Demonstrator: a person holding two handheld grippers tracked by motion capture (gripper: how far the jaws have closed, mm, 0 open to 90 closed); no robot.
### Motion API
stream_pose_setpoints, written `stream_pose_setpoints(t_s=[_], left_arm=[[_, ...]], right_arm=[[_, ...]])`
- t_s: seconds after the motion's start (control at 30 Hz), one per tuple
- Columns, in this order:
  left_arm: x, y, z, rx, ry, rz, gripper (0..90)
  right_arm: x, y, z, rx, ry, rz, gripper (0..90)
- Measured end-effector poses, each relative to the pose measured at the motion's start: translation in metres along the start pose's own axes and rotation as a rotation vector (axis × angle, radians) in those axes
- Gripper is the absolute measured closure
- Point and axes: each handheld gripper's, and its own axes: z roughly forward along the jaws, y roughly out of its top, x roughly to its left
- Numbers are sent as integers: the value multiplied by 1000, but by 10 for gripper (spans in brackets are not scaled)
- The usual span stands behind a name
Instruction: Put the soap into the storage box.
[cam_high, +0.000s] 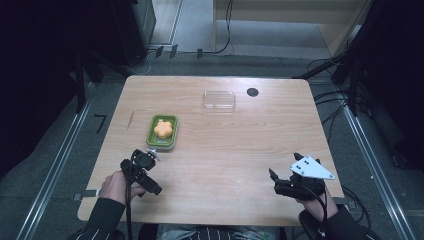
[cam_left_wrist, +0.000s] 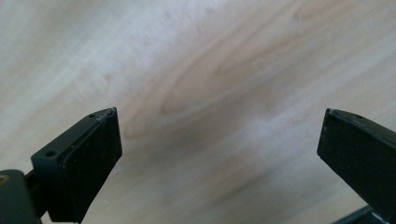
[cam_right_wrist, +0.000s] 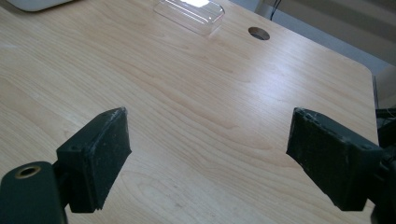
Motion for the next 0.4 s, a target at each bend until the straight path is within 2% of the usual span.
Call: stream_pose_setpoints(t_s=[0.17,0.4], left_arm=[[-3,-8,4,3,-9,6,0],[1,-5,1,-19,1,-1,0]], right_arm=[[1,0,0,0,-2,-6,137],[0,0,0,-1,-3,-4,137]])
